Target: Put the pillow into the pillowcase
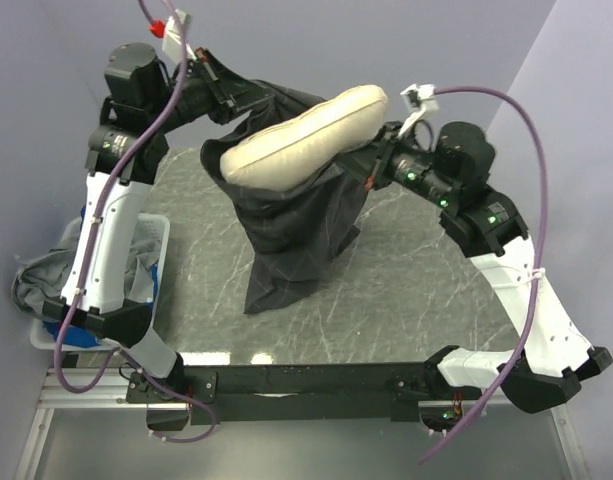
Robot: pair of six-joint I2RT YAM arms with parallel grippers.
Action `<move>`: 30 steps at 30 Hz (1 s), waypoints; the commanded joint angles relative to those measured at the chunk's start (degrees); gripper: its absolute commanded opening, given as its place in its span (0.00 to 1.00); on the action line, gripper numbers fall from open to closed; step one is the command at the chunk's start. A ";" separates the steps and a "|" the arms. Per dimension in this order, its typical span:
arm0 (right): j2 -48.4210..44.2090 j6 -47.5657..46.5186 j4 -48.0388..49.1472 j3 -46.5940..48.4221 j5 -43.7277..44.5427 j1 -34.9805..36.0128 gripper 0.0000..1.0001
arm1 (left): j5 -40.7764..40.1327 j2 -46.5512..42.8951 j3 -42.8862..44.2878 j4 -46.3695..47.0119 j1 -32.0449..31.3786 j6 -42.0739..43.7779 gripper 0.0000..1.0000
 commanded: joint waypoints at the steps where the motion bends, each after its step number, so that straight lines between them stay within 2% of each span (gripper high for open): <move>1: -2.62 3.55 5.97 -0.57 -4.03 -10.89 0.00 | 1.57 -5.51 -2.09 13.36 -1.01 1.57 0.01; 2: -2.45 4.99 7.82 -1.54 -6.58 -13.44 0.00 | 1.04 -6.57 -2.89 14.52 -0.31 1.04 0.01; 4: -1.49 4.57 6.96 -1.55 -7.83 -10.59 0.00 | 2.34 -6.58 -0.97 16.71 4.33 -0.71 0.01; 6: -1.66 2.73 6.44 -2.51 -3.99 -0.06 0.00 | 5.85 -4.13 1.85 20.56 10.64 -6.94 0.01; 7: -1.66 0.63 6.09 -2.52 -0.84 3.37 0.00 | 8.13 -3.25 1.94 25.12 12.07 -9.57 0.01; 9: -1.49 -0.79 5.56 -1.56 1.12 9.27 0.00 | 8.33 -0.36 3.43 26.83 13.49 -14.07 0.01; 11: -1.31 -2.63 3.37 0.20 4.18 9.13 0.00 | 8.42 1.06 4.66 25.87 12.97 -14.17 0.01; 13: -1.92 -3.69 1.96 4.15 5.79 3.71 0.00 | 7.99 1.07 4.40 23.42 10.52 -11.64 0.01; 15: -2.80 -0.38 4.13 5.65 -2.26 -4.54 0.00 | 5.97 0.11 4.49 17.88 8.15 -5.31 0.01; 16: -3.67 3.91 5.98 5.48 -4.91 -13.29 0.00 | 5.52 -0.51 3.79 17.17 8.13 -3.73 0.01; 19: -2.64 9.55 9.42 7.58 -9.84 -20.04 0.00 | 5.87 -2.89 1.93 19.09 9.62 -3.88 0.01; 21: -2.10 12.55 13.35 7.42 -14.57 -18.93 0.00 | 5.96 -2.71 4.04 21.62 13.55 -5.63 0.01; 22: -2.10 14.39 15.38 6.55 -15.04 -16.91 0.00 | 6.13 -2.71 4.31 24.43 15.41 -9.99 0.01; 25: -1.75 8.21 13.21 7.23 -7.77 -3.84 0.00 | 7.71 -1.23 4.56 37.15 21.83 -21.15 0.01; 26: -1.40 7.21 12.07 7.59 -7.23 0.81 0.00 | 7.46 0.00 6.32 37.46 22.63 -22.07 0.01; 28: -0.17 5.45 11.10 8.64 -8.18 2.53 0.00 | 6.05 3.61 10.44 37.11 23.78 -23.48 0.01; 30: 0.01 2.47 5.93 11.96 -4.87 0.62 0.00 | 6.75 4.84 9.94 39.12 23.17 -25.67 0.01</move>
